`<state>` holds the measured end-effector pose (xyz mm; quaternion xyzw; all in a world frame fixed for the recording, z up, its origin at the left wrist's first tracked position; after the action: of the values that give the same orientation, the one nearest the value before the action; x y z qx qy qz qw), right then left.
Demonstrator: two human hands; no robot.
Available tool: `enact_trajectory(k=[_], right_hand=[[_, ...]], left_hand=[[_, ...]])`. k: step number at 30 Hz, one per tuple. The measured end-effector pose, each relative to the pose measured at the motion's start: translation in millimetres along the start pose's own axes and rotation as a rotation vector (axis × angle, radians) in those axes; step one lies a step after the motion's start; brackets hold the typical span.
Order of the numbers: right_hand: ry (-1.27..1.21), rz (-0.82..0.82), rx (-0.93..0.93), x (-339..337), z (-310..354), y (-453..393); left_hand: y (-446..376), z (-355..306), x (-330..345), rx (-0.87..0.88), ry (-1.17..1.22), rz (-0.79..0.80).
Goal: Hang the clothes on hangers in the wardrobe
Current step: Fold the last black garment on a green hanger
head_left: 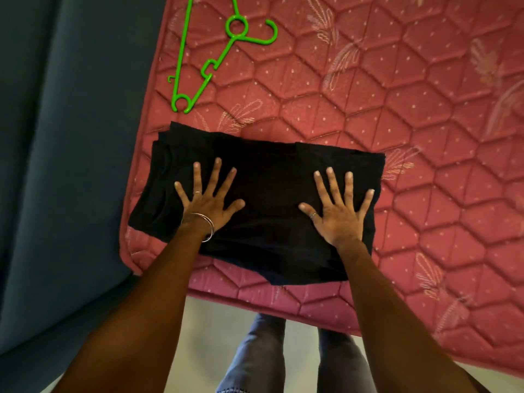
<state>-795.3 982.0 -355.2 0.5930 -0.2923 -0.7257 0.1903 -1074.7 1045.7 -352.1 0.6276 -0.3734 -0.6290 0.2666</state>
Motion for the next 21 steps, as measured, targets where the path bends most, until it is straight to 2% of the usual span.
enact_trajectory(k=[2, 4, 5, 7, 8, 9, 10, 12, 14, 17, 19, 21], right_hand=[[-0.154, -0.092, -0.037, -8, -1, 5], [-0.400, -0.350, 0.060, -23, -9, 19], [-0.533, -0.450, 0.171, -27, -17, 24], [-0.741, -0.456, 0.366, -22, -32, 31], [-0.831, -0.403, 0.367, -18, -36, 33], [-0.922, -0.343, 0.332, -11, -41, 33], [-1.000, -0.280, 0.317, -4, -45, 31], [-1.115, -0.215, 0.361, 1, -49, 26], [-1.232, -0.184, 0.402, 7, -56, 19], [-1.335, -0.162, 0.334, 6, -59, 15], [-1.400, -0.202, 0.249, -2, -58, 18], [-1.452, -0.280, 0.197, -15, -65, 26]], left_hand=[[5, 6, -10, 0.072, 0.003, 0.014], [17, 16, -27, 0.105, 0.029, -0.184], [22, 23, -32, 0.041, 0.093, -0.359], [27, 43, -38, -0.242, 0.334, -0.582], [27, 52, -39, -0.366, 0.453, -0.562], [22, 57, -38, -0.425, 0.529, -0.467], [19, 60, -39, -0.438, 0.557, -0.367], [15, 61, -41, -0.437, 0.583, -0.268], [15, 63, -47, -0.412, 0.718, -0.257], [23, 58, -56, -0.423, 0.869, -0.221], [30, 54, -58, -0.448, 0.967, -0.237], [40, 41, -58, -0.386, 1.110, -0.276]])
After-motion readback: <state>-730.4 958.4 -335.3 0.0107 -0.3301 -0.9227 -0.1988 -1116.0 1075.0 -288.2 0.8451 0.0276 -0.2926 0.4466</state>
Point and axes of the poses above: each hand's wrist, its own y-axis away from the middle knuckle, its own x-axis out of the palm, z = x × y, the point moved 1 cm from there along -y, towards the middle knuckle, and after that the axes turned 15 degrees about z, right-handed, at the moved point
